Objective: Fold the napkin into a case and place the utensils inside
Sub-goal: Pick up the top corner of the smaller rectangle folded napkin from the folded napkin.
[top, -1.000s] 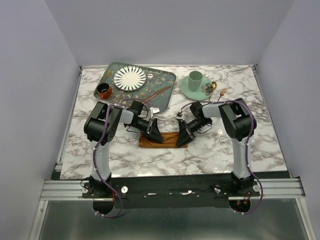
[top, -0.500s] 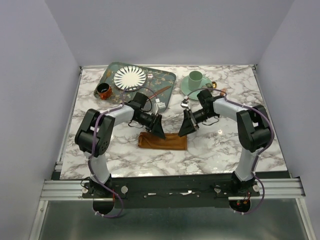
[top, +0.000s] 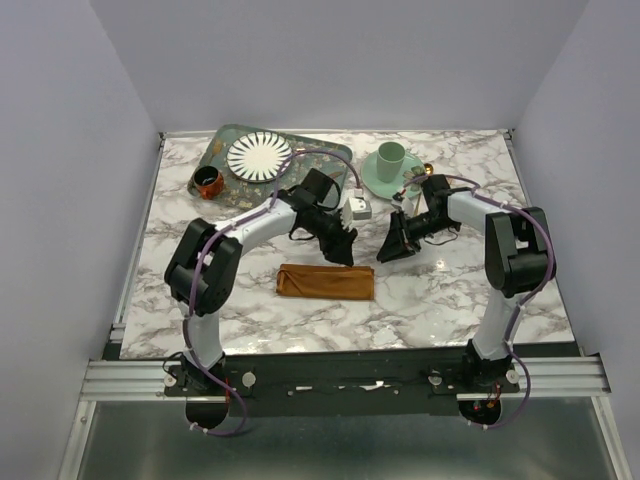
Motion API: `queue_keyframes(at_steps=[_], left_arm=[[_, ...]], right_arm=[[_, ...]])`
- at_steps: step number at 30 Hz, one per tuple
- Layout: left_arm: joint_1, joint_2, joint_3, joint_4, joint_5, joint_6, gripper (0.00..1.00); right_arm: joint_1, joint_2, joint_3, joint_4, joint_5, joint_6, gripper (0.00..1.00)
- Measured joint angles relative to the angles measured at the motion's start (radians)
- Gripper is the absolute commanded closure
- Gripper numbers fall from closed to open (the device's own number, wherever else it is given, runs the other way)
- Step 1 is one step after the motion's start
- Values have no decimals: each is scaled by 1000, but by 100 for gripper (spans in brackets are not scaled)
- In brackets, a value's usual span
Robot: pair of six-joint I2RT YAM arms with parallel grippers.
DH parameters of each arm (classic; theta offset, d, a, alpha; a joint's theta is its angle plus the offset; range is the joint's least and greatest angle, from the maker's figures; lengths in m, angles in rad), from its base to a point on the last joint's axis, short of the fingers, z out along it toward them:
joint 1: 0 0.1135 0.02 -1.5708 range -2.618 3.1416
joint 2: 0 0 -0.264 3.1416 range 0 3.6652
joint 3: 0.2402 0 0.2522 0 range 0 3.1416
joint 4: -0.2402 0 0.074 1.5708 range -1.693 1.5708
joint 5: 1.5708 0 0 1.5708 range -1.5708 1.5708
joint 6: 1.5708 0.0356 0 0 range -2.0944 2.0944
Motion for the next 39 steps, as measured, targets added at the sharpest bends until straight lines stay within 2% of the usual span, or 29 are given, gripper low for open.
queue_keyframes(at_steps=[5, 10, 27, 31, 35, 39], left_arm=[[-72, 67, 25, -34, -60, 87, 37], [-98, 119, 44, -59, -98, 133, 38], [-150, 158, 72, -92, -156, 202, 57], [-153, 161, 72, -88, -171, 198, 72], [-157, 161, 72, -83, -187, 185, 91], [-156, 158, 72, -75, -193, 161, 99]], right_arm=[[1, 3, 0, 0, 29, 0, 66], [1, 6, 0, 0, 36, 0, 66], [0, 22, 0, -11, 47, -5, 66], [-1, 24, 0, -12, 47, -5, 66], [-1, 31, 0, -15, 47, -6, 66], [-1, 33, 0, -19, 47, -15, 66]])
